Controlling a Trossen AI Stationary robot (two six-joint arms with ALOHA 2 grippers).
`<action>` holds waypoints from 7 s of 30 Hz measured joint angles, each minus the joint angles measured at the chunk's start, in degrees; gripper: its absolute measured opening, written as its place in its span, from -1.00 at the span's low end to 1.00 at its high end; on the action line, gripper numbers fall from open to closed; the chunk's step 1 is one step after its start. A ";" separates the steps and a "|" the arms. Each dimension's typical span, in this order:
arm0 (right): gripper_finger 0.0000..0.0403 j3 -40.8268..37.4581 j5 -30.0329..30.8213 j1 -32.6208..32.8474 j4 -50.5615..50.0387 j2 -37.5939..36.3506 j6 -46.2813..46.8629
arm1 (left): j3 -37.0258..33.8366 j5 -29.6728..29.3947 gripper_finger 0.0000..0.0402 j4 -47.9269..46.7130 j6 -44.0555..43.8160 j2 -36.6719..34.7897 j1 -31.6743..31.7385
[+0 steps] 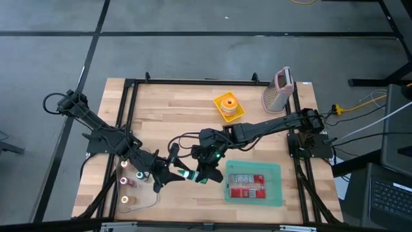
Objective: Pick & Place Food Item
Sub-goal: Put the green food coloring bottle into the transparent bin, then return to Home Position
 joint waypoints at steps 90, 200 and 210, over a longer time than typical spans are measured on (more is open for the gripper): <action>0.10 0.02 5.91 -1.34 0.94 -1.90 -9.16 | 24.57 13.29 -0.43 -64.48 -67.61 23.88 -24.06; 0.10 -0.07 7.45 1.40 8.10 -3.88 -14.11 | 32.21 -29.73 -0.08 -44.67 -36.85 13.00 -21.15; 0.10 -0.04 5.71 5.14 8.23 -13.09 -6.99 | 27.17 0.60 -0.10 -18.50 -14.00 -3.62 -23.96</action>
